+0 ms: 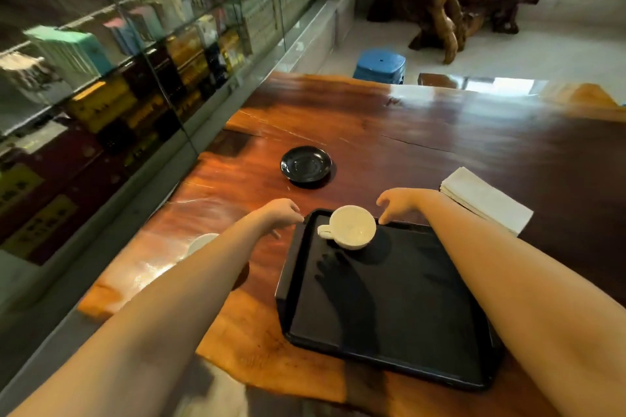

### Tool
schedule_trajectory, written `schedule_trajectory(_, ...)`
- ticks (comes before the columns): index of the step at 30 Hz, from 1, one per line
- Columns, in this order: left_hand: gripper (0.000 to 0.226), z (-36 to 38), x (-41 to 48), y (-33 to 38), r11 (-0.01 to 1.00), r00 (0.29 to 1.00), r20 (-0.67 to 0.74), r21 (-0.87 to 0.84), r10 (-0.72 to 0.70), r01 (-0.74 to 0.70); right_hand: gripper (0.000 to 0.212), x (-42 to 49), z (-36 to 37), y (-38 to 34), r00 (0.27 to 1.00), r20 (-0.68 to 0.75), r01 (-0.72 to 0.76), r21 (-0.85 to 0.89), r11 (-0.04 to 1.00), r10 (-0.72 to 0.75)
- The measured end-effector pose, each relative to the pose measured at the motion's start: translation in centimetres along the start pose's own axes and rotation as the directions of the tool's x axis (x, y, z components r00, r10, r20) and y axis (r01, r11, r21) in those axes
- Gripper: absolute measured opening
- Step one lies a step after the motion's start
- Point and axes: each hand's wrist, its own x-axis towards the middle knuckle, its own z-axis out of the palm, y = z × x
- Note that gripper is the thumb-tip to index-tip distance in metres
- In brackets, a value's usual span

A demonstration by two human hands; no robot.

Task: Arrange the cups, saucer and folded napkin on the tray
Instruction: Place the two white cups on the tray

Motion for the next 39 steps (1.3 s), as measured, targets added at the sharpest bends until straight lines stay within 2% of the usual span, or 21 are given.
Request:
schedule_trajectory(4,0.039,-2.8,-3.3,-0.5,0.996,0.999,-0.027,0.089,0.026,-0.023,0.054,-0.8,-1.3,-3.1,0.996,-0.003,0.089,-0.075,0.993,-0.089)
schedule_trajectory(8,0.039,-5.5,-6.3,-2.7,0.995,0.997,-0.074,0.100,0.008,0.000,0.051,-1.2,-1.4,-7.3,0.986,0.004,0.164,-0.136,0.977,-0.165)
schedule_trajectory(15,0.039,-9.1,-9.1,-9.5,0.994,0.978,-0.186,0.026,-0.097,0.104,0.068,0.3,-0.1,-16.1,0.959,0.093,0.283,-0.217,0.934,-0.269)
schedule_trajectory(24,0.049,-12.9,-7.3,-19.8,0.974,0.970,-0.106,-0.087,-0.220,0.211,0.071,7.0,4.9,-25.3,0.937,0.236,0.311,-0.227,0.923,-0.258)
schedule_trajectory(28,0.056,-13.2,-4.4,-23.5,0.971,0.973,-0.052,-0.095,-0.225,0.220,0.083,10.4,8.0,-26.7,0.936,0.251,0.306,-0.232,0.923,-0.247)
schedule_trajectory(33,0.071,-10.8,-1.5,-26.9,0.989,0.994,0.041,-0.107,-0.100,0.104,0.103,12.8,12.6,-25.4,0.921,0.291,0.302,-0.118,0.946,-0.258)
schedule_trajectory(36,0.074,-8.5,-0.4,-27.5,0.991,0.998,0.047,-0.130,0.030,-0.024,0.096,13.4,14.6,-24.3,0.904,0.284,0.333,0.003,0.943,-0.320)
schedule_trajectory(39,0.072,-6.9,0.2,-27.5,0.965,0.988,-0.024,-0.212,0.154,-0.155,0.091,13.3,15.8,-24.0,0.886,0.208,0.393,0.133,0.910,-0.413)
